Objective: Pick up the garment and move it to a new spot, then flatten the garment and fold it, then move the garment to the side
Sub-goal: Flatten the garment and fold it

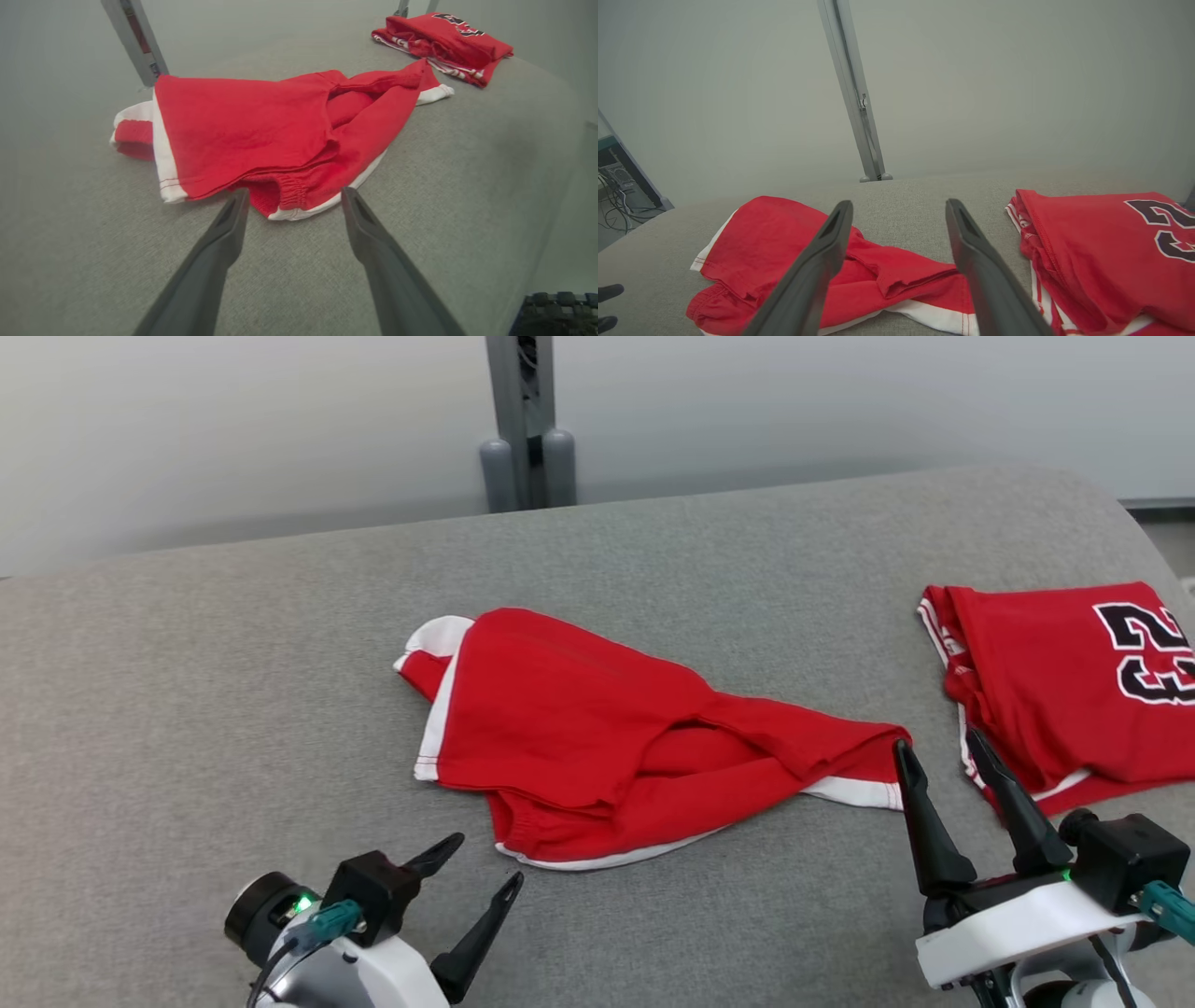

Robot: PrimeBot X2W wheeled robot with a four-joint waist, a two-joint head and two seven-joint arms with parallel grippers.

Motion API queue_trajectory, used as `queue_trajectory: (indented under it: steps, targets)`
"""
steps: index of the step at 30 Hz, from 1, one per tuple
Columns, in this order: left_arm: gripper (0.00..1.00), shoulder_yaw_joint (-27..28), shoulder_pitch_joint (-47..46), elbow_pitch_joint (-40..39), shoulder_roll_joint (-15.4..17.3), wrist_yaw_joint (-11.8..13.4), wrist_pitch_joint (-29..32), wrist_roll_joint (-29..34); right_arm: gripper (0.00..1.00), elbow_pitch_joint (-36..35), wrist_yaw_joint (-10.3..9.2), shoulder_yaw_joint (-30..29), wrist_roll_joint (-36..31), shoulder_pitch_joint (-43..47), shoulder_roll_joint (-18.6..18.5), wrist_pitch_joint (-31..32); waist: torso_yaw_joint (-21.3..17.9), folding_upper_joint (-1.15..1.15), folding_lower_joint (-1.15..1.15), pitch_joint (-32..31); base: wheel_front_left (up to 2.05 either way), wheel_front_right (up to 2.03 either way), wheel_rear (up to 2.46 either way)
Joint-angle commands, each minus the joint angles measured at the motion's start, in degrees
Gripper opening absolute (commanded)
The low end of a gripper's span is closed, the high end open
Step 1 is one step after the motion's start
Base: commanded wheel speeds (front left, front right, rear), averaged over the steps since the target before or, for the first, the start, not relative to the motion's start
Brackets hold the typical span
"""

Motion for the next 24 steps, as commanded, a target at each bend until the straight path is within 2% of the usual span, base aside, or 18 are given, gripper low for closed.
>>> queue_trajectory:
  steps: [1, 5, 11, 12, 13, 14, 20, 24]
  targets:
    - [1.0, -0.8, -2.1, 2.0, 0.1, -1.4, 0.7, -0.4, 1.0, 0.3, 0.11, 0.1, 0.4, -0.7, -0.3, -0.2, -1.5, 0.0, 0.0, 1.3, 0.0, 0.0, 0.0]
    - [1.0, -3.8, -5.7, 7.7, -0.2, -4.0, 0.8, -1.4, 1.0, 1.1, 0.11, 0.8, 0.7, -1.2, -0.3, -0.9, -3.7, 0.0, 0.0, 2.6, 0.0, 0.0, 0.0]
    - [1.0, -6.8, -10.0, 14.1, 0.4, -5.0, -0.3, -3.8, 1.0, 2.1, 0.11, 1.0, 1.3, -1.9, -0.3, -2.0, -6.6, 0.0, 0.0, 3.8, 0.0, 0.0, 0.0]
    - [0.95, -7.3, -10.5, 15.0, 0.5, -5.0, -0.4, -4.5, 1.0, 2.2, 0.11, 0.9, 1.4, -2.0, -0.3, -2.2, -6.9, 0.0, 0.0, 3.9, 0.0, 0.0, 0.0]
    - [0.5, -7.8, -11.0, 15.6, 0.6, -5.0, -0.7, -5.0, 1.0, 2.3, 0.11, 0.9, 1.3, -2.0, -0.3, -2.4, -7.1, 0.0, 0.0, 4.0, 0.0, 0.0, 0.0]
    - [0.0, -8.3, -11.6, 16.1, 0.7, -5.0, -0.7, -5.8, 1.0, 2.3, 0.11, 0.8, 1.3, -2.1, -0.3, -2.6, -7.2, 0.0, 0.0, 4.2, 0.0, 0.0, 0.0]
    - [0.0, -10.7, -13.4, 15.3, 2.6, -5.0, -2.6, -10.6, 1.0, 2.6, 0.11, 0.0, 1.5, -1.9, -0.3, -3.4, -7.0, 0.0, 0.0, 4.9, 0.0, 0.0, 0.0]
    - [0.0, -9.4, -11.3, 10.1, 4.9, -4.0, -4.1, -11.8, 1.0, 2.7, 0.11, -1.2, 1.5, -1.6, -0.3, -3.7, -5.1, 0.0, 0.0, 5.1, 0.0, 0.0, 0.0]
